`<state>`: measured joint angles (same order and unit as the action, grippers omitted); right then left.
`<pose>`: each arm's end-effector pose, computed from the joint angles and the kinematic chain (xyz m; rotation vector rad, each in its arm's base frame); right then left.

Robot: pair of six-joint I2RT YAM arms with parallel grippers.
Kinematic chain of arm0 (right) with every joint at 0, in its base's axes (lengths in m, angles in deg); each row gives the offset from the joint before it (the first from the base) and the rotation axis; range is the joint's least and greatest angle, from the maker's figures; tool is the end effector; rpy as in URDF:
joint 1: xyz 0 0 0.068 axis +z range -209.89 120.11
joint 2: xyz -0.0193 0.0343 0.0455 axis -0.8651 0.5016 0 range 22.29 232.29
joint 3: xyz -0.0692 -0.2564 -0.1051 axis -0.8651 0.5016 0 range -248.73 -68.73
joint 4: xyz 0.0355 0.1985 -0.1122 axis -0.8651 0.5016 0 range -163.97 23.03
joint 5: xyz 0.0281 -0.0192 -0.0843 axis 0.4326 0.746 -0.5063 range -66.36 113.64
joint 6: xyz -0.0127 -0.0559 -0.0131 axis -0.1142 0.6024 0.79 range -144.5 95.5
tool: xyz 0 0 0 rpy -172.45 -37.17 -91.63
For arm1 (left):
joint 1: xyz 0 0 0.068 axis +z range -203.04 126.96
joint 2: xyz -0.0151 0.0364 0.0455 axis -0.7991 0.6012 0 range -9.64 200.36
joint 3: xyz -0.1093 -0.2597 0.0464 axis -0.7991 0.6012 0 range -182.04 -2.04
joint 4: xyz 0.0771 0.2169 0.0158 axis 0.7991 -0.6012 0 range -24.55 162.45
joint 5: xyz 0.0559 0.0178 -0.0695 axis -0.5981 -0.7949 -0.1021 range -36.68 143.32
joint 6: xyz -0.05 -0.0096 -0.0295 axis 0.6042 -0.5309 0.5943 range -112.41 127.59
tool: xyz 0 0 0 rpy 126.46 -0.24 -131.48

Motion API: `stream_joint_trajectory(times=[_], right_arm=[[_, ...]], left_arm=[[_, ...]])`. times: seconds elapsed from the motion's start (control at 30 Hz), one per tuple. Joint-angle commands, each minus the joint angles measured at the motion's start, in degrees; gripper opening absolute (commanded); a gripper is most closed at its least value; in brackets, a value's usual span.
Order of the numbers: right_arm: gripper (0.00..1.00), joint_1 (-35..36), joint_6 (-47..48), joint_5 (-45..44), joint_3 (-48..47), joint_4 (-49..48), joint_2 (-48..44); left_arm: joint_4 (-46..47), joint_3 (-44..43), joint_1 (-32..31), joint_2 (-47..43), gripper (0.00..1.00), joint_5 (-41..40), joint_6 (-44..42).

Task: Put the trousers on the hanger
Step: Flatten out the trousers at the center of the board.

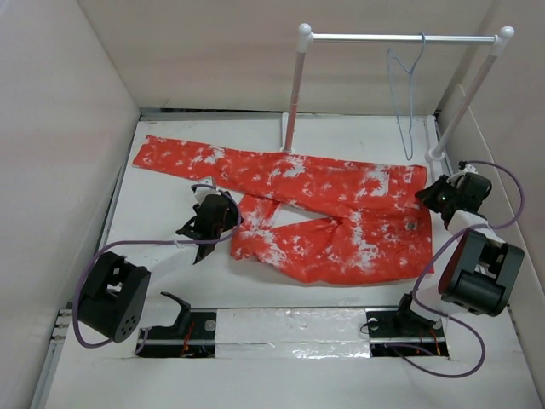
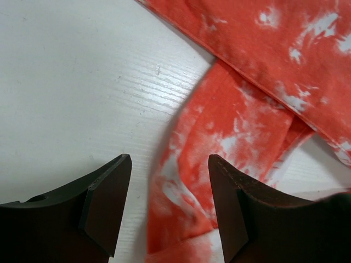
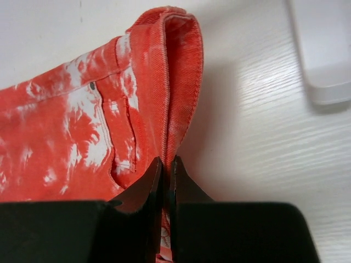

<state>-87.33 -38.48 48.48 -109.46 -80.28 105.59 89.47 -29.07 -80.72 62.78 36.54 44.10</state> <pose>0.2525 -0.1108 0.2230 0.5343 2.0899 0.3415 0.2083 -0.0954 0.2143 -0.3390 2.0386 -0.3950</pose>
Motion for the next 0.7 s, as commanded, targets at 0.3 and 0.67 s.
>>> stream_joint_trajectory(times=[0.3,0.67], right_arm=[[0.69,4.0,1.0,-5.7,-3.0,-1.4,-2.4],[0.42,44.7,-3.9,-10.9,10.1,-17.3,-11.3]], left_arm=[[5.0,-5.5,-0.6,11.3,0.51,4.5,-2.5],[-0.4,-5.8,-0.6,6.0,0.0,4.8,-1.3]])
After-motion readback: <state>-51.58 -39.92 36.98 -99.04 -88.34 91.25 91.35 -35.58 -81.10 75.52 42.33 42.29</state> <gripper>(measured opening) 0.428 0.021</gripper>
